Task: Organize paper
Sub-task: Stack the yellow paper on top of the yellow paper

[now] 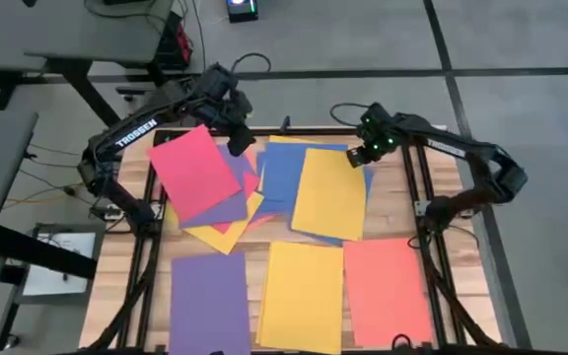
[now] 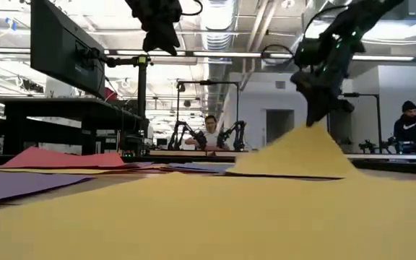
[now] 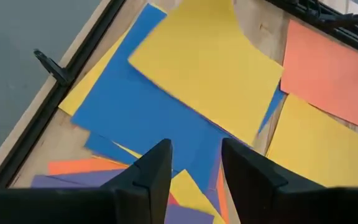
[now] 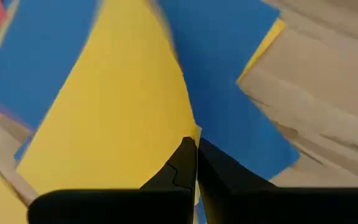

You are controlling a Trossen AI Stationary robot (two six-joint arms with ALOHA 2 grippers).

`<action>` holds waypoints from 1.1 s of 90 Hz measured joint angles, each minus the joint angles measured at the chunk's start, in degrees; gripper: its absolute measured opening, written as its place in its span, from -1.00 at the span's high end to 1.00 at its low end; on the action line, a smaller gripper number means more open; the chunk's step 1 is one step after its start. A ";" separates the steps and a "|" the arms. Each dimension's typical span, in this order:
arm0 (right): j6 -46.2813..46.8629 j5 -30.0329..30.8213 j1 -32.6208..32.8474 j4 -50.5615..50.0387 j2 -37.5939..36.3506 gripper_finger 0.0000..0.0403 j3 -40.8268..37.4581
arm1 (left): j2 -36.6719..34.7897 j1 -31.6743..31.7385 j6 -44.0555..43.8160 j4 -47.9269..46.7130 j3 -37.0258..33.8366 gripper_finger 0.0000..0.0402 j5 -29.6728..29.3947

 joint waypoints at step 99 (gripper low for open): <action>10.62 -0.73 1.68 6.79 -0.11 -0.09 -10.41 | 15.09 -10.18 -24.68 52.65 -29.28 0.44 9.79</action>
